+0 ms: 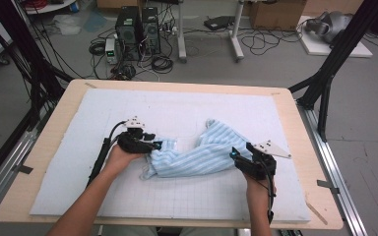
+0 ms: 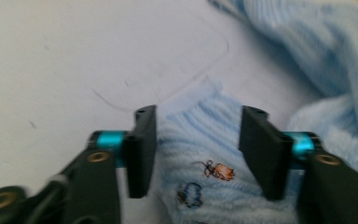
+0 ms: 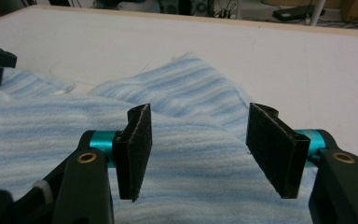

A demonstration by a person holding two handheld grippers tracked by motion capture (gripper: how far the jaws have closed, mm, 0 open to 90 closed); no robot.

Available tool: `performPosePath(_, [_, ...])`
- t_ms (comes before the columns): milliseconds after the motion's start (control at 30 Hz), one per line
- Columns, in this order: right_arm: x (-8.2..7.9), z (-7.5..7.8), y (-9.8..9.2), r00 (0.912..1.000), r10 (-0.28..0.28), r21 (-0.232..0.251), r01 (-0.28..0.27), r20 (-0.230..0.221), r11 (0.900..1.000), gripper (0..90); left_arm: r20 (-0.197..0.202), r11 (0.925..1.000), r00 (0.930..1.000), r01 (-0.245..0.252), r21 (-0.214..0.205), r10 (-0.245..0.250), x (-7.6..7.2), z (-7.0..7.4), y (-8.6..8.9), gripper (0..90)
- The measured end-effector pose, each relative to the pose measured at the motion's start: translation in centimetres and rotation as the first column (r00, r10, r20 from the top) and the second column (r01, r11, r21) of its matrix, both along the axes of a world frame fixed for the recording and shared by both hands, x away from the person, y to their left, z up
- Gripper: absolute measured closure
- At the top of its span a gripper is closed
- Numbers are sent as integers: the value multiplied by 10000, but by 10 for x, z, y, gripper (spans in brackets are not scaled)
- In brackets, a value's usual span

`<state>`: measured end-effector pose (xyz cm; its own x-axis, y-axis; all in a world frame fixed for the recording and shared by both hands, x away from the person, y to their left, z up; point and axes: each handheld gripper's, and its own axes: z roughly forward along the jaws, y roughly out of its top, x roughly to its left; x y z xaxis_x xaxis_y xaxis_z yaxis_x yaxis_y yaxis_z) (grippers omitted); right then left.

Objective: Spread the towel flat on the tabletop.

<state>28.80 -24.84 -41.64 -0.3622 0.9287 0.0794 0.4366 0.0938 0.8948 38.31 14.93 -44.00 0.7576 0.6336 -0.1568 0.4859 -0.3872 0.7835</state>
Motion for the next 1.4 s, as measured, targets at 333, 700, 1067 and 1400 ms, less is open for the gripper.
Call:
performPosePath(333, [7, -3, 17, 9988, 491, 53, -490, -65, 9988, 397, 263, 9922, 9925, -1203, 323, 1195, -19, 11, 33, 856])
performPosePath(700, [22, -15, 66, 9652, 2406, -46, -2423, -1020, 9702, 306, 581, 9620, 9604, -2712, -306, 2726, -50, 27, 92, 856])
performPosePath(1067, [15, -32, 109, 9014, 3796, -1344, -4108, -2083, 9018, 541, 120, 9659, 9685, -2469, -776, 2486, -66, 27, 99, 853])
performPosePath(1400, [5, -30, 87, 8869, 3993, -1580, -4395, -2325, 8842, 874, -268, 9802, 9850, -1721, -978, 1702, -84, 18, 94, 846])
